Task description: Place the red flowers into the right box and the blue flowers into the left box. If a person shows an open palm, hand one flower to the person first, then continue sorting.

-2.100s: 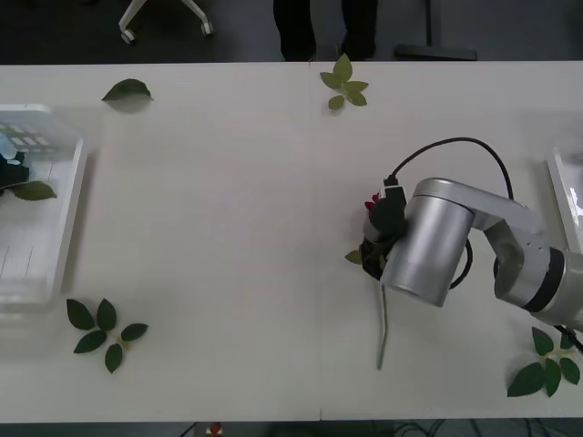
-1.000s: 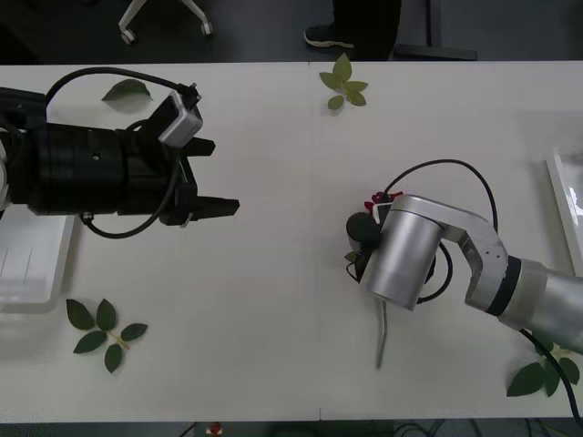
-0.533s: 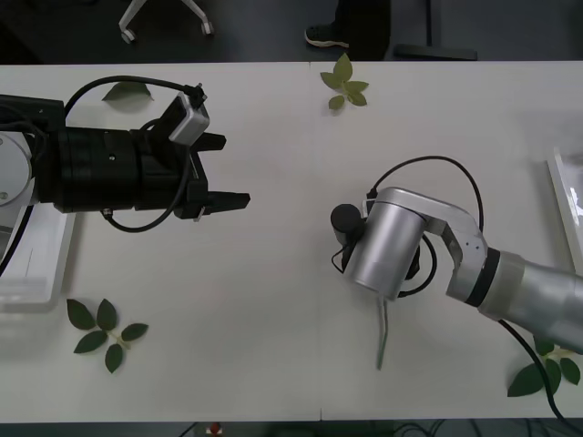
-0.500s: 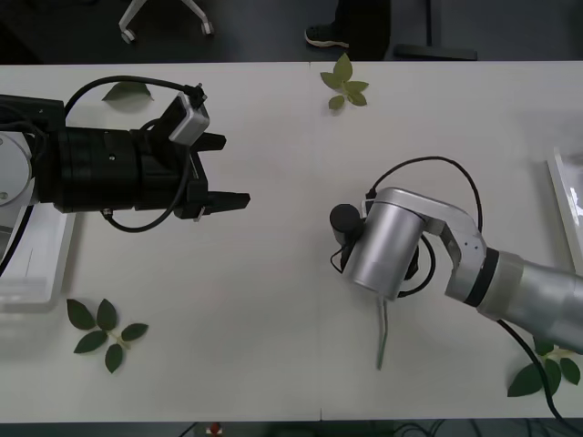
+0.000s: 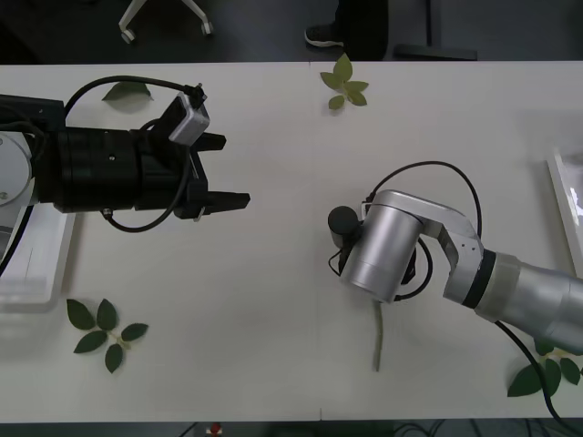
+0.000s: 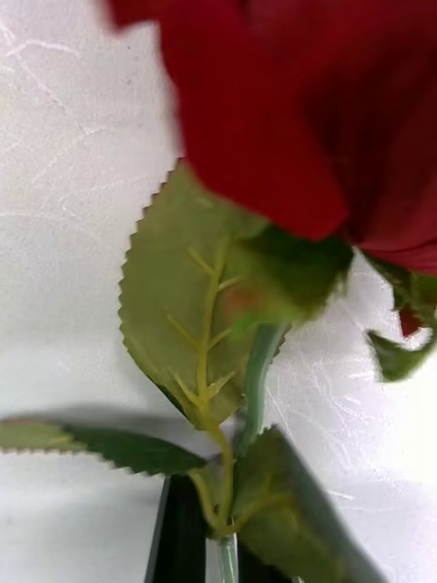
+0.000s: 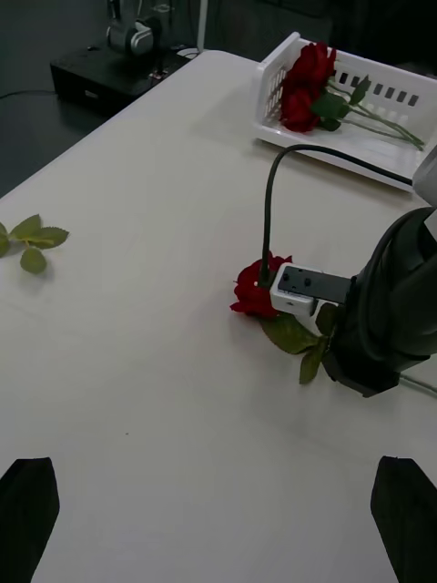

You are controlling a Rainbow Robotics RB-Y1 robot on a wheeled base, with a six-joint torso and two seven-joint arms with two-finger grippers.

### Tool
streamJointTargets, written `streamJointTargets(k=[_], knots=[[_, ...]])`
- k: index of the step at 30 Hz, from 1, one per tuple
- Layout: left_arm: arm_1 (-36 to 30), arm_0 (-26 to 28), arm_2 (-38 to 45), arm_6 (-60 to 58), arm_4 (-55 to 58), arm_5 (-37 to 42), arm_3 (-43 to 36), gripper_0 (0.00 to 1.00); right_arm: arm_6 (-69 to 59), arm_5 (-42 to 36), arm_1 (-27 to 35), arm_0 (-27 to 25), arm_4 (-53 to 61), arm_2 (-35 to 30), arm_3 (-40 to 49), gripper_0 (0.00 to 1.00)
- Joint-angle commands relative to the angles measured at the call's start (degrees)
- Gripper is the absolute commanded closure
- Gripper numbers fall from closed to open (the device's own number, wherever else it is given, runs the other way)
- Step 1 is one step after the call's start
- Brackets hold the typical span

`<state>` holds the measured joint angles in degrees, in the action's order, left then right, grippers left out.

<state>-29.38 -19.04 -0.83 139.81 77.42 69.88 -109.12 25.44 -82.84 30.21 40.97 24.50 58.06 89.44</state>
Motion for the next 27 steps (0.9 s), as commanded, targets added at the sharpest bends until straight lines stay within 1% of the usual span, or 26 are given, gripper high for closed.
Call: streamJointTargets(k=[1, 4, 10, 15, 21, 27], knots=[[-0.8, -1.1, 0.6, -0.7, 0.6, -0.4, -1.0, 0.0, -2.6, 0.4, 0.1, 1.5, 0.2, 0.7, -0.4, 0.97], [-0.7, -1.1, 0.6, -0.7, 0.7, -0.4, -1.0, 0.0, -2.8, 0.4, 0.2, 2.3, 0.7, 0.6, -0.5, 1.0], [-0.8, -1.1, 0.6, -0.7, 0.8, -0.4, -1.0, 0.0, -2.5, 0.2, 1.8, 4.6, 2.3, -0.8, -0.4, 1.0], [-0.8, -1.1, 0.6, -0.7, 0.8, -0.5, -1.0, 0.0, -1.5, 0.1, 5.0, 6.8, 4.9, -2.4, 1.3, 1.0], [-0.7, -1.1, 0.6, -0.7, 0.8, -0.7, -1.0, 0.0, 0.3, -0.2, 12.2, 8.0, 9.2, -6.2, 7.0, 1.0], [-0.7, -1.1, 0.6, -0.7, 0.8, -0.7, -1.0, 0.0, 5.0, -0.3, 21.7, 8.1, 11.4, -9.7, 12.7, 1.0]])
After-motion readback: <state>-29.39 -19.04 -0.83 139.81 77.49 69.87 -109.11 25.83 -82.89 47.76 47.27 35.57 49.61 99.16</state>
